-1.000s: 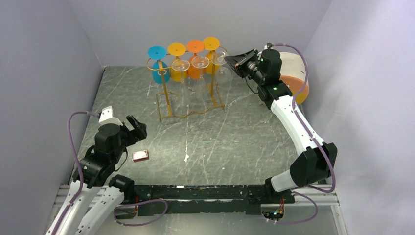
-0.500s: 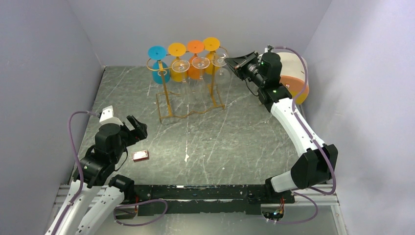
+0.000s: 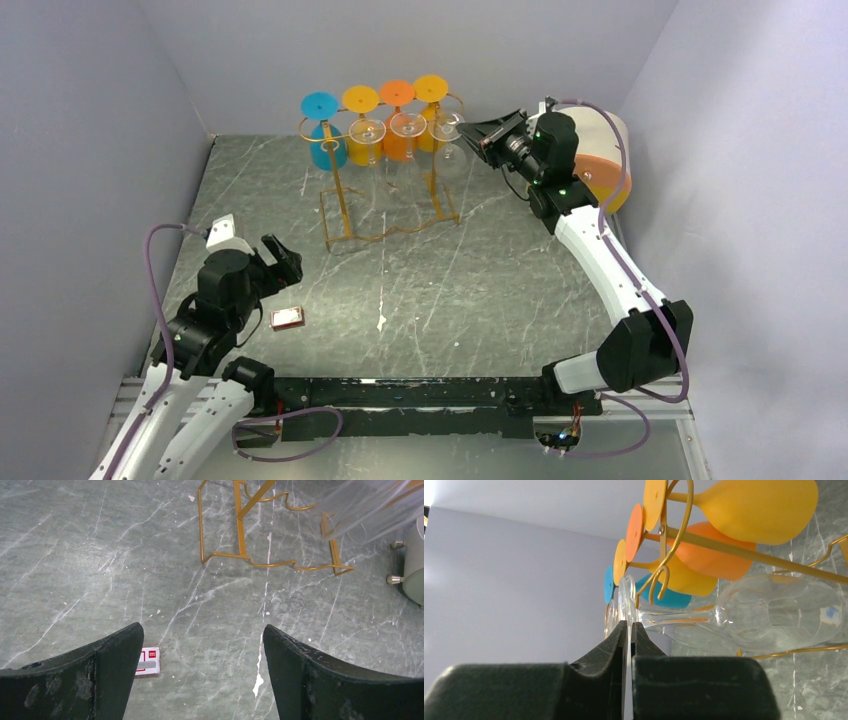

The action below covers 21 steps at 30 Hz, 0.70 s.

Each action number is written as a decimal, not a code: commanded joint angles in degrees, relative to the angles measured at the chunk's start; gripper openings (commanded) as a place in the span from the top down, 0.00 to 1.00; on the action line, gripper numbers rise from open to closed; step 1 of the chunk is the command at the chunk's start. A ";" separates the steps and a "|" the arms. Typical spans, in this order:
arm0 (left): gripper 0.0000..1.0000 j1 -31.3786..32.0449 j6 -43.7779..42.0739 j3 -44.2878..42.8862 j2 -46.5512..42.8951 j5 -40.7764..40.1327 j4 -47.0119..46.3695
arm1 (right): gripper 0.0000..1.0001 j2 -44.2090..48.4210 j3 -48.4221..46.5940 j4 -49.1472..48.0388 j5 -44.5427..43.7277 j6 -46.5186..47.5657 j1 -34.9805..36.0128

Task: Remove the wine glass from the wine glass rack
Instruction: Pick up the wine glass from the wine rack, then place the wine glass at the center of the board.

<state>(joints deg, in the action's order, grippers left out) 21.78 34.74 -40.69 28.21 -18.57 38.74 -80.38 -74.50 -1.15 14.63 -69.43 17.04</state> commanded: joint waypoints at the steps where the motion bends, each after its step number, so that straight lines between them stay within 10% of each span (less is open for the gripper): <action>1: 0.07 -0.42 -0.33 -0.58 0.72 0.74 -1.32 | 1.00 3.16 0.98 -3.51 1.87 -0.69 -0.10; 21: 0.06 -0.86 -4.86 0.71 -0.10 11.92 -7.76 | 1.00 16.77 21.32 -4.41 13.36 12.77 0.11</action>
<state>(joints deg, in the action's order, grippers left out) 21.67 32.16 -40.32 28.47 -11.22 34.83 -66.83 -57.36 -3.38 23.70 -61.14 17.06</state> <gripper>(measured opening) 0.936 0.064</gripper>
